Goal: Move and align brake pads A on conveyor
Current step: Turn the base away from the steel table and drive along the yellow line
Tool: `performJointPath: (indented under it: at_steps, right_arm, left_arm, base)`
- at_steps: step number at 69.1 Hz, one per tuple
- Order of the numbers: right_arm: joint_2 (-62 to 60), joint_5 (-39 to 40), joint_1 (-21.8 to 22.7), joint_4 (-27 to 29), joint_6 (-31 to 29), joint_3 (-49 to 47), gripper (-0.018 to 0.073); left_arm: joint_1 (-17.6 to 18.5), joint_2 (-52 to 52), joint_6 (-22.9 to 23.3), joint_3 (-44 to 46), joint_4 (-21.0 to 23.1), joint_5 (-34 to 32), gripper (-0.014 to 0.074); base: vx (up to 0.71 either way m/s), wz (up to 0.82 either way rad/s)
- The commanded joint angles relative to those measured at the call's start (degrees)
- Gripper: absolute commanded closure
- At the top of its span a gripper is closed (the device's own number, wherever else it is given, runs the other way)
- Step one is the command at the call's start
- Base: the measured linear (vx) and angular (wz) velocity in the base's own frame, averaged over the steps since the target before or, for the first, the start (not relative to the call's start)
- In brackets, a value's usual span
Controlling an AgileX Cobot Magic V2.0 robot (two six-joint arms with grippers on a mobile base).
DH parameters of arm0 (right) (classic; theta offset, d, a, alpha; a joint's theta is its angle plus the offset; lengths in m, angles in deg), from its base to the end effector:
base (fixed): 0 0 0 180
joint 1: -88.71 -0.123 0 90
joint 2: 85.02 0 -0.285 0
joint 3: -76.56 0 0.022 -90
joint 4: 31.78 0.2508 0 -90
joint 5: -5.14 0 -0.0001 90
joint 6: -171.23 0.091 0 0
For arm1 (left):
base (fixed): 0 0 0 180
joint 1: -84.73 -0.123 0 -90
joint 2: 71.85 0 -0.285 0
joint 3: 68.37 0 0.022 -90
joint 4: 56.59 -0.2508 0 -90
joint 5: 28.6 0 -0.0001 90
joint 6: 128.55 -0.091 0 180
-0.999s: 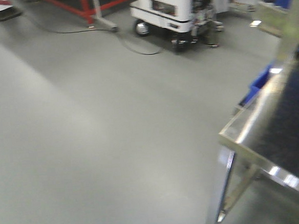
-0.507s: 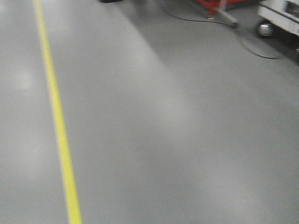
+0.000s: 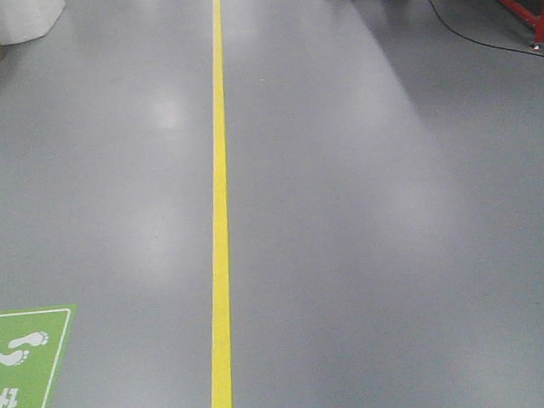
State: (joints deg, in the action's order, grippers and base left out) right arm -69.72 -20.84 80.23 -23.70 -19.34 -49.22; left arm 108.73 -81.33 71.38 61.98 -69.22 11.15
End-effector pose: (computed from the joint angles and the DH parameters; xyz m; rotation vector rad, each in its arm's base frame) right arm 0.0415 0.0119 0.2981 -0.2172 1.6498 0.1198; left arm 0.0162 0.0067 0.3046 0.1034 1.7198 -0.3220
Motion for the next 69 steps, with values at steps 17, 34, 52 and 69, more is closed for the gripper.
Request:
performJointPath:
  at_steps: [17, 34, 52, 69]
  right_arm:
    - [0.5, 5.8, 0.2, 0.0, -0.6, -1.5, 0.0561]
    - [0.5, 5.8, 0.2, 0.0, -0.6, -1.5, 0.0561]
    - [0.5, 5.7, 0.2, 0.0, -0.6, -1.5, 0.0561]
    - [0.5, 5.6, 0.2, 0.0, -0.6, -1.5, 0.0561]
  left_arm:
    - [0.2, -0.9, 0.1, 1.4, -0.3, -5.6, 0.0602]
    - [0.2, -0.9, 0.1, 1.4, -0.3, -5.6, 0.0602]
    - [0.2, -0.9, 0.1, 1.4, -0.3, -5.6, 0.0602]
    - [0.2, -0.9, 0.1, 1.4, -0.3, -5.6, 0.0602]
  base:
    - [0.13, 0.14]
    - [0.27, 0.09]
    - [0.44, -0.04]
    - [0.57, -0.08]
